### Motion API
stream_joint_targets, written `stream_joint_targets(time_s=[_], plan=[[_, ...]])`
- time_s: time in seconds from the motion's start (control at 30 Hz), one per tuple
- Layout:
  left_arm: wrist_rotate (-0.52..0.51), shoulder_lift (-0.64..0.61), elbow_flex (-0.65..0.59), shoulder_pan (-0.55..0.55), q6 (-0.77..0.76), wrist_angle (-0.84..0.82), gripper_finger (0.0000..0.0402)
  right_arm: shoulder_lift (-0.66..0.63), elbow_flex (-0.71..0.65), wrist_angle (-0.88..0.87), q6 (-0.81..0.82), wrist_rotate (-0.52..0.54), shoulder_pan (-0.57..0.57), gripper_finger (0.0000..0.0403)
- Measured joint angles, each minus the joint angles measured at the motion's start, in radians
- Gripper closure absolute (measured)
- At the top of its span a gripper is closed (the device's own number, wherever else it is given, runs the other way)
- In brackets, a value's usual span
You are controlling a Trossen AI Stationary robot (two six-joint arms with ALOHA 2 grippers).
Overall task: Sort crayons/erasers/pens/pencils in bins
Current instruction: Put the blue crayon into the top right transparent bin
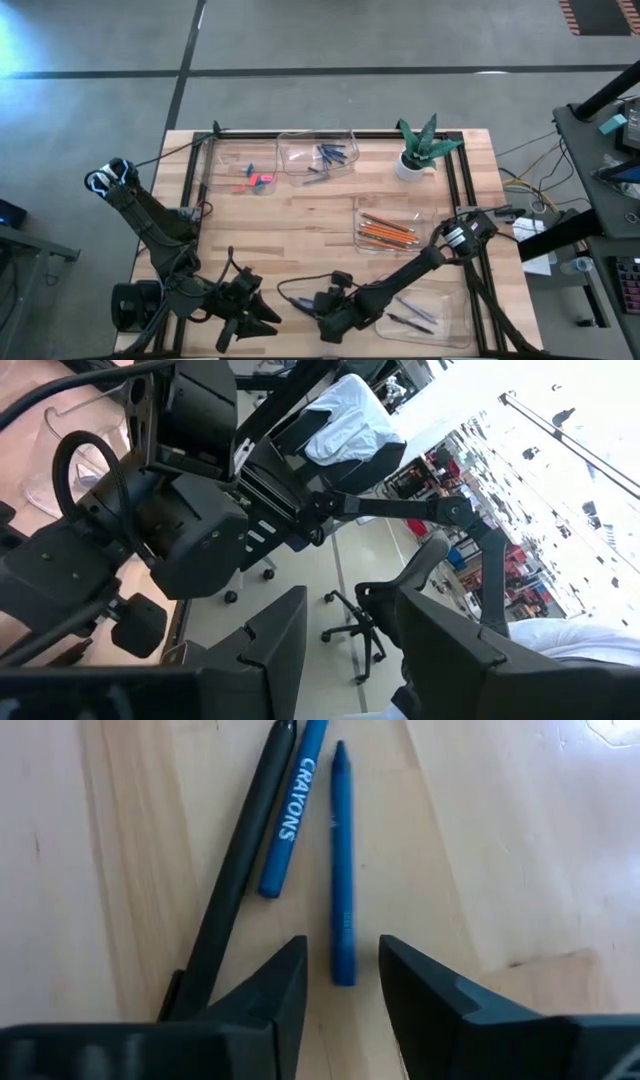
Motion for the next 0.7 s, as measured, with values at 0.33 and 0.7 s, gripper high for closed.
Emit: stream_joint_targets(time_s=[0.33,0.7], plan=[[-0.001,0.0,0.0,0.0,0.001,-0.008,0.026,-0.003,-0.024,0.026,0.028,-0.001,-0.004,0.0344],[-0.004,0.0,0.0,0.0,0.02,-0.006,0.026,-0.004,-0.027,0.021,0.07,-0.021,-0.012,0.039]])
